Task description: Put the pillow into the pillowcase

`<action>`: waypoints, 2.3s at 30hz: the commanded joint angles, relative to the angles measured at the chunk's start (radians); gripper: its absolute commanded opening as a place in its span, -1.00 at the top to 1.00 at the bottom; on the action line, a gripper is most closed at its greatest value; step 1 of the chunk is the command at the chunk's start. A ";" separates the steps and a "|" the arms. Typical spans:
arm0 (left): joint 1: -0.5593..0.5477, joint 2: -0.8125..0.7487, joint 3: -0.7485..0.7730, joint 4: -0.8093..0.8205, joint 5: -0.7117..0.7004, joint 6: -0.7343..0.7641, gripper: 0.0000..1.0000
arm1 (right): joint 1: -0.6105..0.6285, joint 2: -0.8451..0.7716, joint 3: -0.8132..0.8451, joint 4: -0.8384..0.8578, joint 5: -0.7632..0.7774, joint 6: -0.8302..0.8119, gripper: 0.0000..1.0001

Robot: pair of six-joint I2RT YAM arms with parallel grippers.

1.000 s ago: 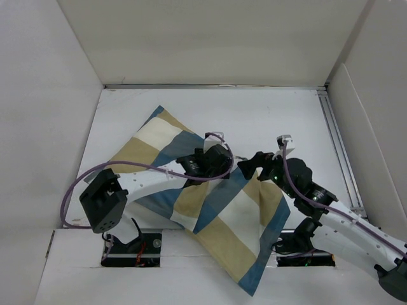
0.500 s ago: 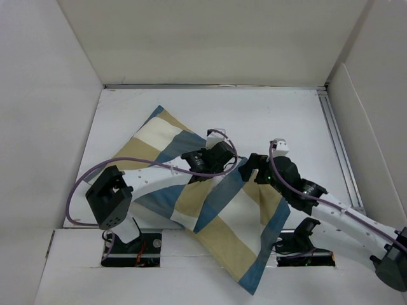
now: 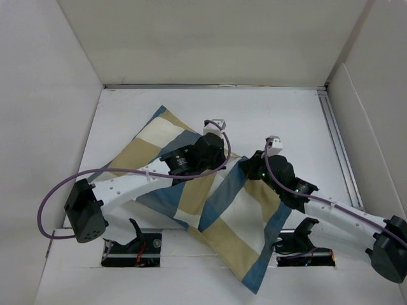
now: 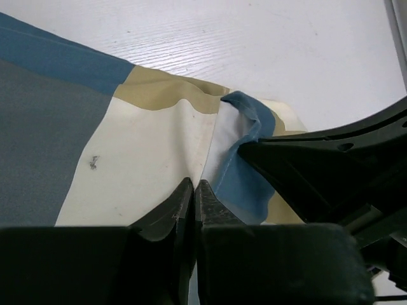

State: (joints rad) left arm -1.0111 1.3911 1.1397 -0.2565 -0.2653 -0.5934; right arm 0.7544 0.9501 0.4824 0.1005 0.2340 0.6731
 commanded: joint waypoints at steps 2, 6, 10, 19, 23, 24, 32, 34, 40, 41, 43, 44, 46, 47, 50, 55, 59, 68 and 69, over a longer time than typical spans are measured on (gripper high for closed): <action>-0.001 -0.050 0.029 0.111 0.103 0.015 1.00 | 0.023 -0.021 0.099 0.140 -0.073 -0.038 1.00; -0.001 -0.060 0.057 0.111 0.103 0.015 1.00 | 0.034 0.052 0.127 0.158 -0.122 -0.050 1.00; -0.001 -0.060 0.084 0.123 0.078 -0.025 1.00 | 0.083 0.125 0.104 0.322 -0.309 0.009 1.00; -0.001 -0.151 0.120 0.172 0.020 -0.088 1.00 | 0.295 0.259 0.053 0.566 -0.280 0.052 1.00; -0.001 -0.142 0.153 0.172 0.096 -0.077 1.00 | 0.295 0.234 0.019 0.651 -0.182 0.071 1.00; -0.001 -0.142 0.153 0.172 0.112 -0.068 1.00 | 0.295 0.202 0.031 0.583 -0.135 0.062 1.00; -0.001 -0.217 -0.006 0.194 0.144 -0.100 1.00 | 0.295 0.195 0.161 0.137 0.251 0.036 -0.17; -0.001 -0.237 -0.030 0.139 0.117 -0.100 1.00 | 0.295 0.127 0.099 0.150 0.190 0.036 -0.64; -0.001 -0.297 -0.031 -0.094 -0.009 -0.109 -0.18 | 0.295 -0.135 0.070 -0.036 0.047 -0.050 -1.00; -0.001 -0.309 -0.066 -0.104 -0.009 -0.121 -0.33 | 0.295 -0.169 0.070 -0.062 0.047 -0.062 -1.00; -0.012 -0.354 -0.144 -0.080 0.014 -0.121 -0.72 | 0.295 -0.252 0.038 -0.079 0.108 -0.063 -1.00; -0.012 -0.366 -0.171 -0.063 0.030 -0.131 -0.75 | 0.295 -0.264 0.027 -0.093 0.129 -0.063 -1.00; -0.023 -0.376 -0.218 -0.023 0.095 -0.131 -0.78 | 0.272 -0.243 0.027 -0.105 0.142 -0.063 -1.00; -0.032 -0.376 -0.236 0.014 0.109 -0.141 -0.84 | 0.249 -0.220 0.050 -0.105 0.142 -0.075 -1.00; -0.053 -0.345 -0.248 0.001 0.100 -0.172 -0.84 | 0.229 -0.091 0.090 -0.105 0.096 -0.130 -1.00; -0.053 -0.313 -0.258 -0.064 0.077 -0.192 -0.84 | 0.200 0.042 0.142 -0.065 0.085 -0.175 -1.00; -0.053 -0.270 -0.258 -0.124 -0.004 -0.203 -0.82 | 0.177 0.074 0.142 0.019 0.022 -0.194 -1.00; -0.053 -0.182 -0.290 -0.188 -0.104 -0.285 1.00 | -0.001 0.108 0.143 0.139 -0.184 -0.214 -0.97; -0.053 -0.204 -0.290 -0.214 -0.127 -0.334 1.00 | -0.019 0.108 0.159 0.152 -0.206 -0.214 -1.00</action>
State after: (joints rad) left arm -1.0637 1.2362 0.8474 -0.3965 -0.3111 -0.8391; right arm 0.7853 1.0855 0.5793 0.1280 0.1524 0.4839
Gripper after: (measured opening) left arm 0.002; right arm 0.994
